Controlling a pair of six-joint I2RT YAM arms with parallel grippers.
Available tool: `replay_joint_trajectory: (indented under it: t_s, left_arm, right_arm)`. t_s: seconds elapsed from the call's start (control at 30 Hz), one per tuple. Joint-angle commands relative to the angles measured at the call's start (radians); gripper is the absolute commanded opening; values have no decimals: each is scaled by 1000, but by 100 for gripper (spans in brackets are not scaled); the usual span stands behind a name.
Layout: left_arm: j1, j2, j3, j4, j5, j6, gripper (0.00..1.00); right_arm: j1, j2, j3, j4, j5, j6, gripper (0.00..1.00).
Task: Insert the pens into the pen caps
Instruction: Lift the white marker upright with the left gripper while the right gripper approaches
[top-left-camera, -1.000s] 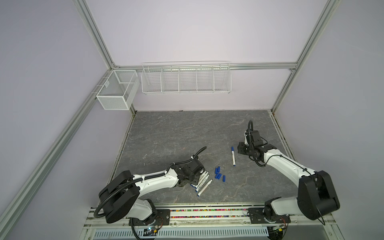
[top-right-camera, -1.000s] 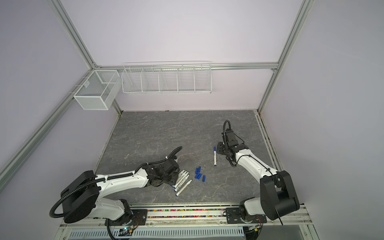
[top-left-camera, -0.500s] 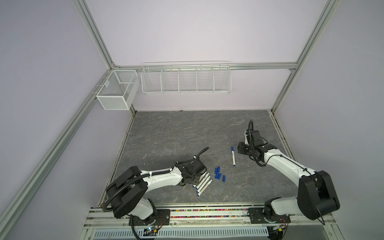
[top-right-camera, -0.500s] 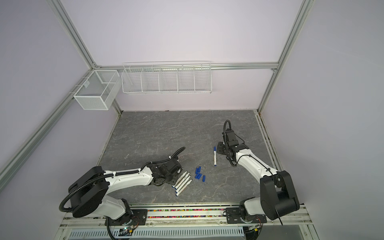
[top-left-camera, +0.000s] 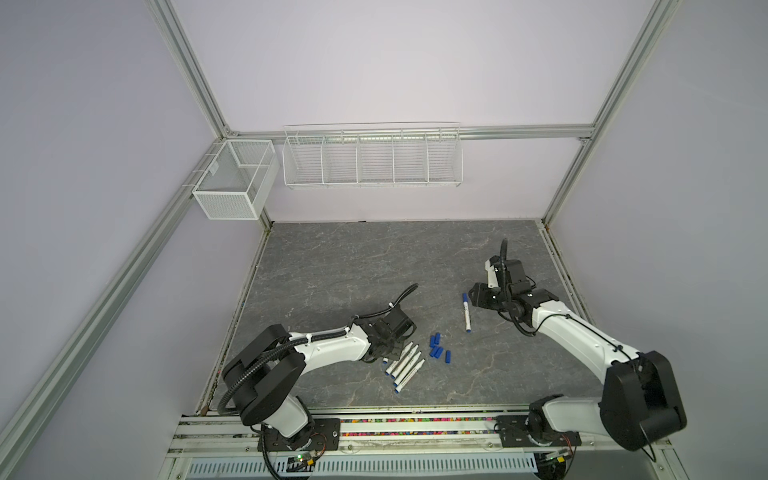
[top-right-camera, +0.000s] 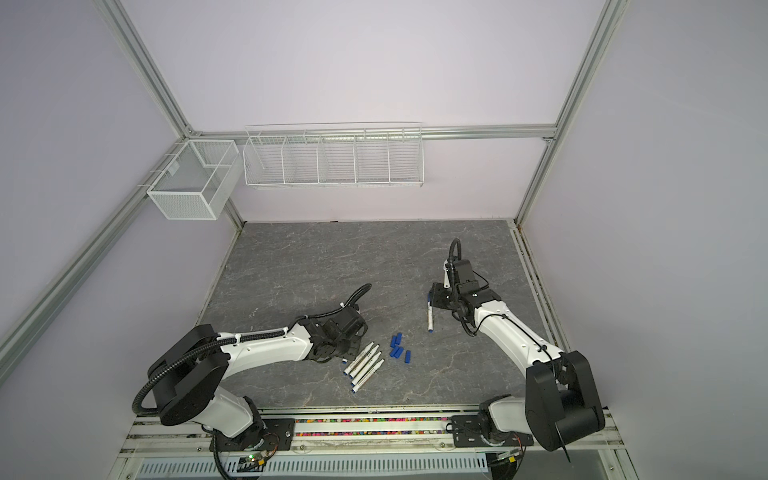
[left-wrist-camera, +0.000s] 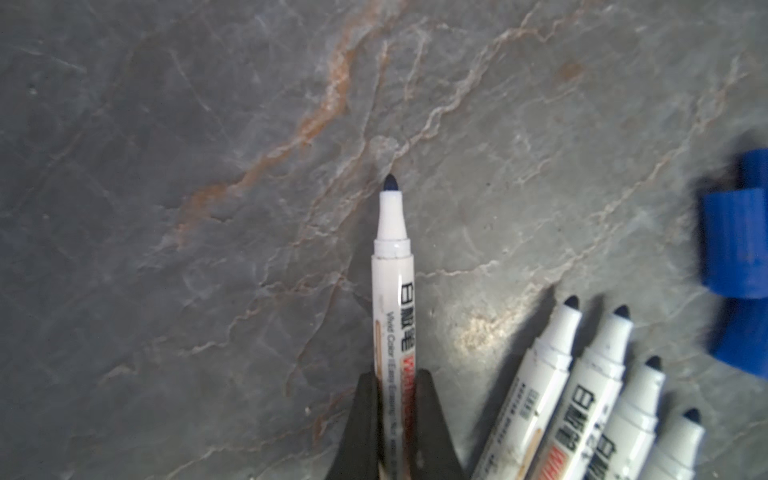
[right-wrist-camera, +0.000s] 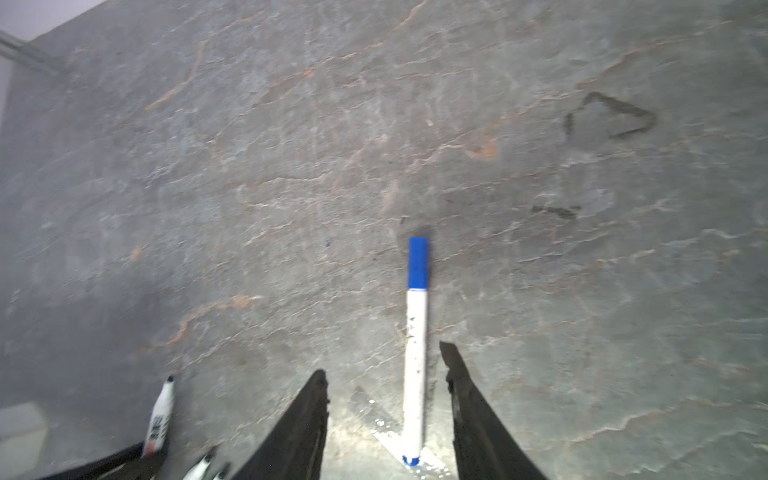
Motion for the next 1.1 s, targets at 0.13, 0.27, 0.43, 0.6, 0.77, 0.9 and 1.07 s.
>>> replay_joint_trajectory:
  t_s: [0.13, 0.27, 0.43, 0.6, 0.77, 0.9, 1.07]
  left_arm:
    - [10, -145, -31, 397, 60, -22, 0]
    - [9, -157, -71, 588, 203, -7, 0]
    - [2, -208, -109, 635, 196, 0, 0]
    - [-4, -244, -145, 664, 177, 1, 0]
    - [-8, -242, -144, 665, 174, 6, 0]
    - [-17, -219, -121, 644, 180, 21, 0]
    - [-28, -189, -88, 616, 192, 40, 0]
  right_arm:
    - [185, -40, 2, 163, -298, -23, 53]
    - [227, 0, 25, 208, -357, 14, 53]
    - [248, 48, 65, 222, -375, 23, 52]
    - [259, 73, 74, 227, -382, 23, 50]
    - [262, 91, 77, 235, -383, 28, 47]
    - [262, 98, 75, 247, -381, 39, 39]
    - [262, 100, 68, 262, -383, 54, 27]
